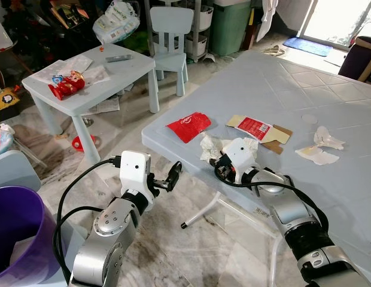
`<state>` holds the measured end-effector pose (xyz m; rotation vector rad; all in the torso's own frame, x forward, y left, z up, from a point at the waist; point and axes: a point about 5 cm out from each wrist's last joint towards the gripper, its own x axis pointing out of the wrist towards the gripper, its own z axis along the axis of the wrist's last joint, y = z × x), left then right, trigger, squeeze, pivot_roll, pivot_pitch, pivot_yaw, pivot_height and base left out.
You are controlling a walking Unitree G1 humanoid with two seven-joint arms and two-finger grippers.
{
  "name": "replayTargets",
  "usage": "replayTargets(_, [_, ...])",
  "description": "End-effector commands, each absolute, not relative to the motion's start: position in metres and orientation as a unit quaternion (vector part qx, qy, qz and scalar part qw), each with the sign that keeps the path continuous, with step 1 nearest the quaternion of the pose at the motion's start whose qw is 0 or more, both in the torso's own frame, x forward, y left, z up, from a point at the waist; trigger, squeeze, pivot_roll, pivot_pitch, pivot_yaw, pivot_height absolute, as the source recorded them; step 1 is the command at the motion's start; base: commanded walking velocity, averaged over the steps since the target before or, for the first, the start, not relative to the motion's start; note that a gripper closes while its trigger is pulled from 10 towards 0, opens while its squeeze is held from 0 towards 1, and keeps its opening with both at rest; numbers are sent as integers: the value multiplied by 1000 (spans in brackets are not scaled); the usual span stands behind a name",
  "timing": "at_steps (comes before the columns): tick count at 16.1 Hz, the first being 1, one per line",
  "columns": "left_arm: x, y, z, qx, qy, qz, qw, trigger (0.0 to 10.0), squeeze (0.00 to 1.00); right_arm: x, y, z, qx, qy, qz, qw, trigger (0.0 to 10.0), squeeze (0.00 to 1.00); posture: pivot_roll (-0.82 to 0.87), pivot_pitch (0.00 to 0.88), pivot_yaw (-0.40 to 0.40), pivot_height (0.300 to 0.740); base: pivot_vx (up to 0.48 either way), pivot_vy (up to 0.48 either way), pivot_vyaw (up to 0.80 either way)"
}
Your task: Picking trash to rubbish bin
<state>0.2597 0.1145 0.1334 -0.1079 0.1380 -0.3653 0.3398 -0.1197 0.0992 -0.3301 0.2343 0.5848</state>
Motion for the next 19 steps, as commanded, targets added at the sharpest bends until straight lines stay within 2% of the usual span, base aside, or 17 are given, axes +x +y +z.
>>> replayTargets(1, [261, 111, 137, -49, 64, -187, 979, 10000, 0, 335, -127, 87, -159, 148, 278, 936, 0, 0, 112, 77, -51, 740, 0, 0, 0])
replayTargets(11, [266, 109, 140, -47, 53, -188, 980, 10000, 0, 334, -141, 100, -131, 115, 207, 963, 0, 0, 97, 60, -48, 740, 0, 0, 0])
replayTargets(16, [274, 111, 146, -35, 35, -178, 983, 10000, 0, 325, -149, 140, -68, 32, 136, 988, 0, 0, 87, 53, -35, 740, 0, 0, 0])
replayTargets(19, [284, 112, 156, -40, 7, -166, 985, 10000, 0, 318, -152, 162, -38, -19, 115, 992, 0, 0, 72, 51, -19, 740, 0, 0, 0])
